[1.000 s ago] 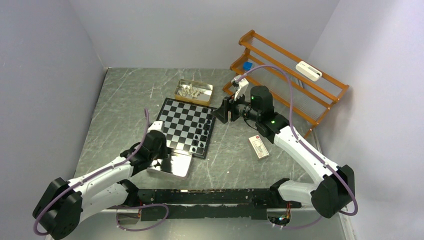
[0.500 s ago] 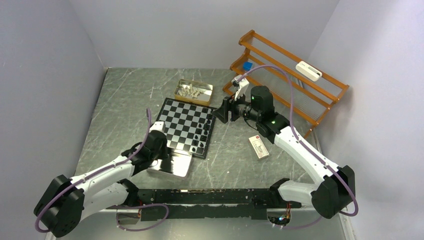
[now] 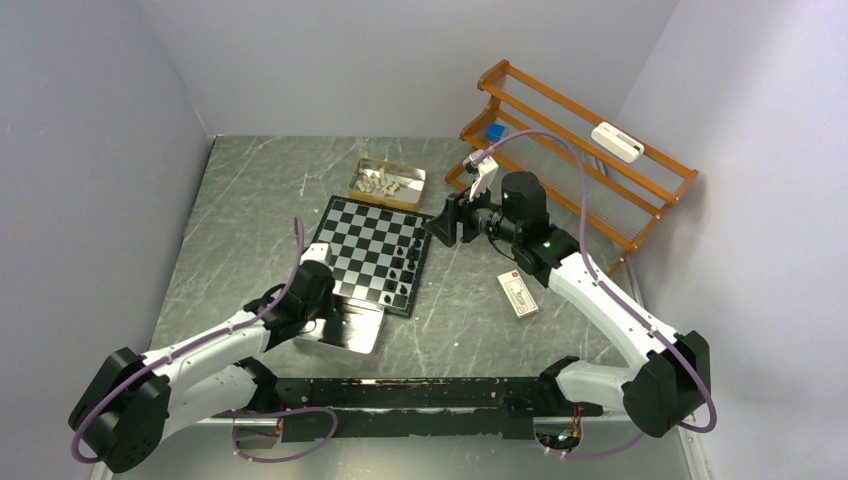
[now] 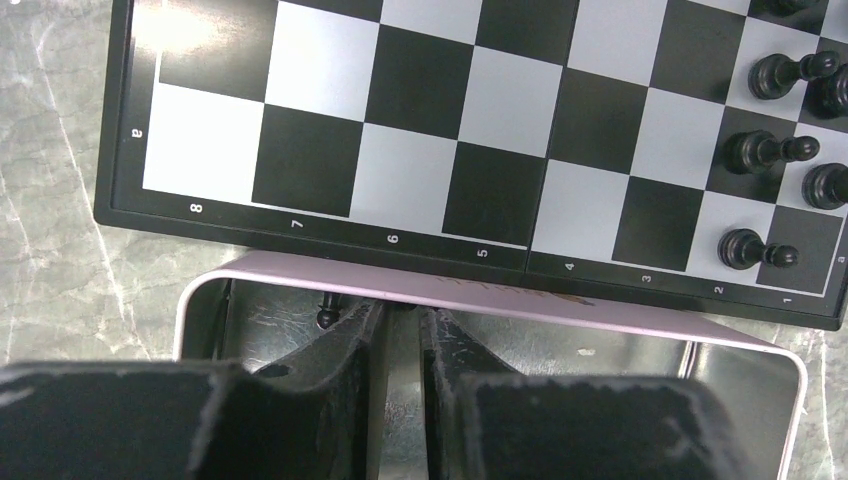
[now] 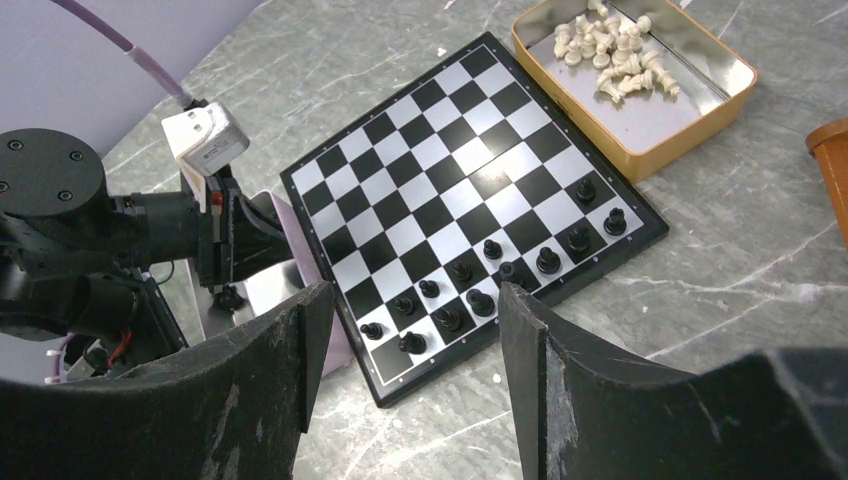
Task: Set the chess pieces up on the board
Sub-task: Pick up the chess piece from the storage box, then place the chess piece on the chessboard.
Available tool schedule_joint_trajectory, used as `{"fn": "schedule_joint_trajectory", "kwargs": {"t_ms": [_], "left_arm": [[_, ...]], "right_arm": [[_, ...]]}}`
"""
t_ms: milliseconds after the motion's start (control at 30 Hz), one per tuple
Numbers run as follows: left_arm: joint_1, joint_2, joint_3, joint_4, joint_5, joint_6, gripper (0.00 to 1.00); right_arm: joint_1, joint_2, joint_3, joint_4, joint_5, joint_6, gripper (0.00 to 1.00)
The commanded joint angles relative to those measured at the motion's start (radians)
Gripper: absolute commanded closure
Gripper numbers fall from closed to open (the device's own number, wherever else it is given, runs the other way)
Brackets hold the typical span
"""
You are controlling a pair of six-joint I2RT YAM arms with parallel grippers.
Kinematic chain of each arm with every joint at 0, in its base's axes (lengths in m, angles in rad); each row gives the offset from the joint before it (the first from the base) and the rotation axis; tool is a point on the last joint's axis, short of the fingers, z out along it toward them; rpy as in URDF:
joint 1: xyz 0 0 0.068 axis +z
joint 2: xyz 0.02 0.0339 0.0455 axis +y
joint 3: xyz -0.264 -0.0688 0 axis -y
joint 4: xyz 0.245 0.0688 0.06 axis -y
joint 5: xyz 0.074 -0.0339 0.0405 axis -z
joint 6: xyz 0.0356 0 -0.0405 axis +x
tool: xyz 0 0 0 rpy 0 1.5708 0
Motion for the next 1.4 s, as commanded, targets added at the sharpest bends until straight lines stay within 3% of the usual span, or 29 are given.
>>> {"fn": "schedule_joint_trajectory", "kwargs": {"t_ms": [0, 433, 600, 867, 1133, 1300, 1367], "left_arm": [[-0.007, -0.005, 0.03, 0.027, -0.025, -0.026, 0.8], [-0.011, -0.033, 0.049, -0.042, -0.004, -0.078, 0.88], [-0.016, -0.071, 0.063, -0.104, -0.002, -0.102, 0.88], [-0.018, -0.178, 0.095, -0.208, 0.02, -0.127, 0.88], [-0.02, -0.21, 0.23, -0.267, 0.071, -0.104, 0.88], [-0.02, -0.126, 0.347, -0.232, 0.076, -0.039, 0.87], [-0.02, -0.074, 0.394, -0.207, 0.068, -0.011, 0.87]], "right_arm": [[-0.005, -0.019, -0.007, 0.006, 0.004, -0.012, 0.35], [-0.004, -0.039, -0.021, 0.014, 0.001, -0.013, 0.34], [-0.004, -0.055, -0.035, 0.022, 0.003, -0.003, 0.25], [-0.003, -0.068, -0.07, 0.026, -0.003, 0.028, 0.19], [-0.003, -0.104, -0.152, 0.058, 0.006, 0.07, 0.17], [-0.004, -0.132, -0.168, 0.046, 0.026, 0.068, 0.14], [-0.004, -0.146, -0.178, 0.043, 0.036, 0.074, 0.08]]}}
